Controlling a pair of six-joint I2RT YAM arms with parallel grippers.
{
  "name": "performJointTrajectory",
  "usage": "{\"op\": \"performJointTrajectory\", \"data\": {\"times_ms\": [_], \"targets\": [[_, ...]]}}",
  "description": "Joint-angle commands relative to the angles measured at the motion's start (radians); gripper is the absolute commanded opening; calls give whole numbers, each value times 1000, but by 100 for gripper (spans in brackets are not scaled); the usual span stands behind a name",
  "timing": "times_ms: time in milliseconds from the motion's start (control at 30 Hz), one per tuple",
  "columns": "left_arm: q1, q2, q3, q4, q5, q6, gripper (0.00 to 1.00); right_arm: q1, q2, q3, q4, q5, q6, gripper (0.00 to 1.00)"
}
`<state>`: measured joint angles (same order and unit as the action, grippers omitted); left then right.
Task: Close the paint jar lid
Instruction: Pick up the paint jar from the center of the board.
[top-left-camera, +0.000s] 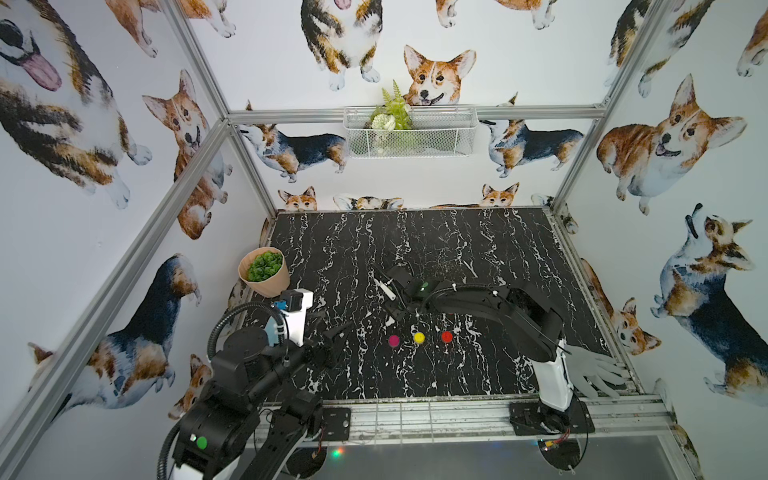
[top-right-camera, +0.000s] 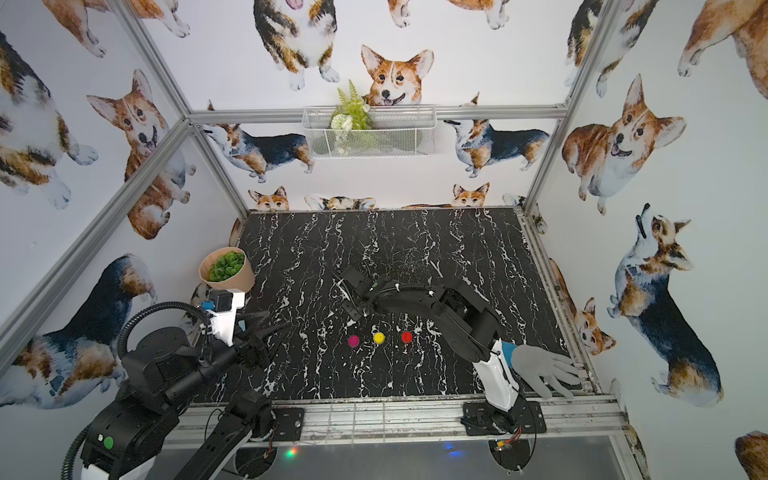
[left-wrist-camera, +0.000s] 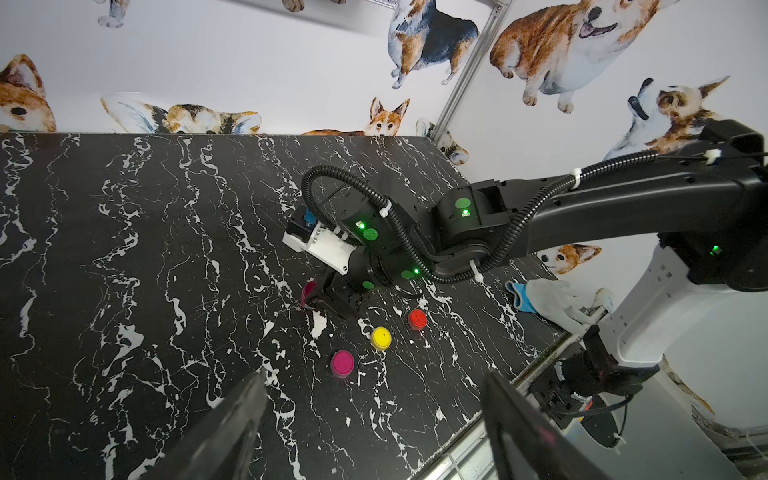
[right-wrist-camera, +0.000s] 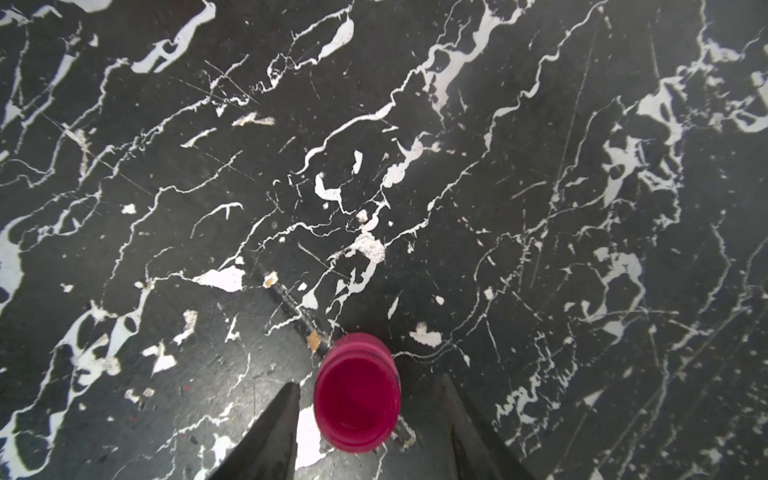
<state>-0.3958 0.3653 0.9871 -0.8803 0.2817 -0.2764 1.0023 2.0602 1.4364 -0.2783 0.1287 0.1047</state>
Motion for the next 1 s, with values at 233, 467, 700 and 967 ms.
{"op": "performJointTrajectory", "data": {"times_ms": [233,467,700,967], "targets": [[-2,-9,-24,43,6,-8,83,2,38,36,-51,-31,14,47],[-2,-22,-31,47,2,-11,83,2,41,38,-51,-34,12,40],[-1,-34,-37,47,-10,-12,83,0,43,44,-58,-44,10,31],[-1,-64,-70,133,-29,-9,82,-17,18,21,-46,-70,8,27]]}}
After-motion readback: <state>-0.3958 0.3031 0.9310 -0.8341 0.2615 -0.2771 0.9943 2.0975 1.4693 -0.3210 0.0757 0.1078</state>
